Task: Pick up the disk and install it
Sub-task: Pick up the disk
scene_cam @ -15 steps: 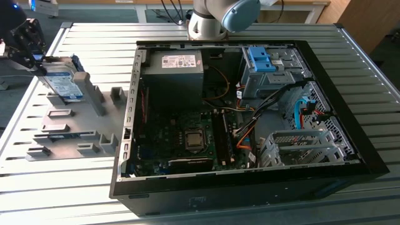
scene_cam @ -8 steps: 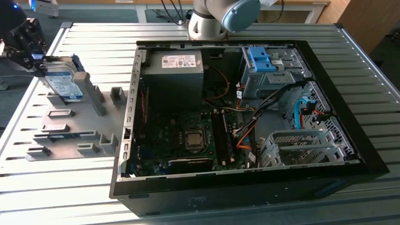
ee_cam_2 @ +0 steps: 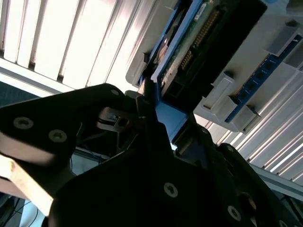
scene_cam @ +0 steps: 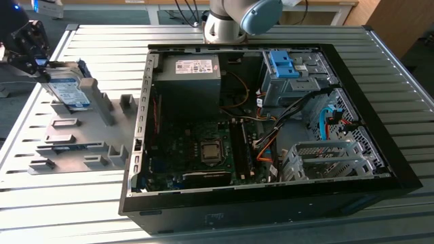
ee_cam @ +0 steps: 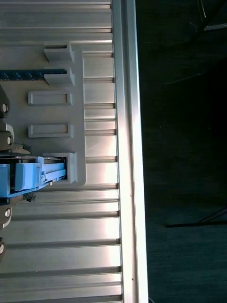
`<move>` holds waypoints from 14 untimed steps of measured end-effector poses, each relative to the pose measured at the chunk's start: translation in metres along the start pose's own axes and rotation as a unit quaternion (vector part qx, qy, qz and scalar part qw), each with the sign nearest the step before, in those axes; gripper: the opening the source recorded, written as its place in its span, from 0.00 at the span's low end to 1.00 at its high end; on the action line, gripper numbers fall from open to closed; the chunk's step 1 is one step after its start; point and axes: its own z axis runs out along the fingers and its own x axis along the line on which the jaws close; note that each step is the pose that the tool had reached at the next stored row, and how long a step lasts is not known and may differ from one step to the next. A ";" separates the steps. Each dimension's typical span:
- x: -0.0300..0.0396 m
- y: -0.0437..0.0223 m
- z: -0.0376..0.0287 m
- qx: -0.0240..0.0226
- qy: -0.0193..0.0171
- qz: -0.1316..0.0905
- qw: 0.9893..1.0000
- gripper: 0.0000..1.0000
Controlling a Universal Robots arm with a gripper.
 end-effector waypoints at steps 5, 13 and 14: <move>0.0000 0.0000 0.0000 0.000 0.001 0.003 1.000 0.37; 0.0000 0.0000 0.0000 0.000 0.002 0.009 1.000 0.37; 0.0000 0.0000 0.0000 0.000 0.002 0.009 1.000 0.37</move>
